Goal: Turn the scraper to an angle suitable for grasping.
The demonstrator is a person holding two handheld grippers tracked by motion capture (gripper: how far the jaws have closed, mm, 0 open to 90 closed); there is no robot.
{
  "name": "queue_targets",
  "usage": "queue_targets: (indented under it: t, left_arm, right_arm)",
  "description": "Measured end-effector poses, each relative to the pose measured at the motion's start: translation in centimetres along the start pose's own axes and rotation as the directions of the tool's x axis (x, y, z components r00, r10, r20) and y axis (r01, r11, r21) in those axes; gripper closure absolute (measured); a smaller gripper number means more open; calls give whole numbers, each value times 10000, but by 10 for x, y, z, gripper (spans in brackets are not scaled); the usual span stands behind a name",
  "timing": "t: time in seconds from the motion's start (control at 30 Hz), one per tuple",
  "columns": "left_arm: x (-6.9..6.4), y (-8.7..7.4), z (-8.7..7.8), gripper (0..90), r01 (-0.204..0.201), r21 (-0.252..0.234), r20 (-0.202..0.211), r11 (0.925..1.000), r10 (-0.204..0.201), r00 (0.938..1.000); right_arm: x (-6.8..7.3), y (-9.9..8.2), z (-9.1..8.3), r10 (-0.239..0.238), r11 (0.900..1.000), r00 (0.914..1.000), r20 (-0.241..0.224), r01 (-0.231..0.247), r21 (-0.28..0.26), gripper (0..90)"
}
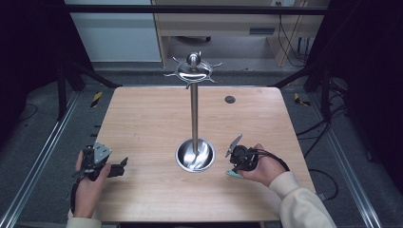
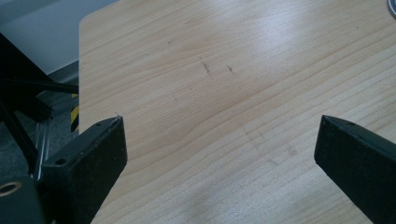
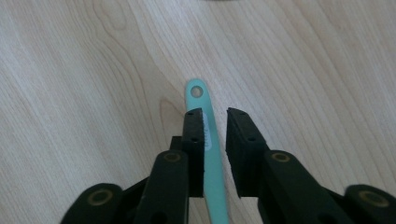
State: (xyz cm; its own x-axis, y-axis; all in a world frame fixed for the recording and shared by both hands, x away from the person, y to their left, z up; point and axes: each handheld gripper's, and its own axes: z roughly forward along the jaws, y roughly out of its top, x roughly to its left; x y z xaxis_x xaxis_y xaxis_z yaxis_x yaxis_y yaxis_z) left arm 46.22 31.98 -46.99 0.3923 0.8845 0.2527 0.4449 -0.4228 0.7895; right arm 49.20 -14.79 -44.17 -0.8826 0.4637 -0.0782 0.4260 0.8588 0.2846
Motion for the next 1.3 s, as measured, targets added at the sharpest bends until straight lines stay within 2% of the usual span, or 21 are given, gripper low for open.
queue_targets:
  t: [0.2,0.27,0.5,0.53,0.6,0.67,0.83,1.3]
  left_arm:
    - [-1,0,0,22,-14,4,11,10000,14,10000]
    - [0,0,0,22,-18,11,18,10000,18,10000]
    - [-1,0,1,22,-35,47,40,10000,34,10000]
    - [-1,0,1,22,-38,50,37,10000,38,10000]
    - [-1,0,1,22,-41,58,38,10000,41,10000]
    - [-1,0,1,22,-40,53,37,10000,39,10000]
    - [-1,0,1,22,-20,44,44,10000,20,10000]
    - [-1,0,1,22,-22,39,36,10000,22,10000]
  right_arm:
    - [-2,-1,8,-10,9981,9995,-310,29,615,689]
    - [-3,-1,10,-126,9978,9992,-367,150,648,686]
    - [-7,-3,15,34,9957,9989,-472,10,929,677]
    - [-7,-3,16,170,9949,9987,-488,-120,1006,679]
    - [-9,-3,17,41,9941,9988,-478,11,1081,677]
    - [-9,-3,18,185,9942,9984,-527,-128,1066,678]
    - [-7,-2,22,-36,9927,9977,-678,117,1199,668]
    - [-9,0,25,-16,9914,9962,-867,130,1305,706]
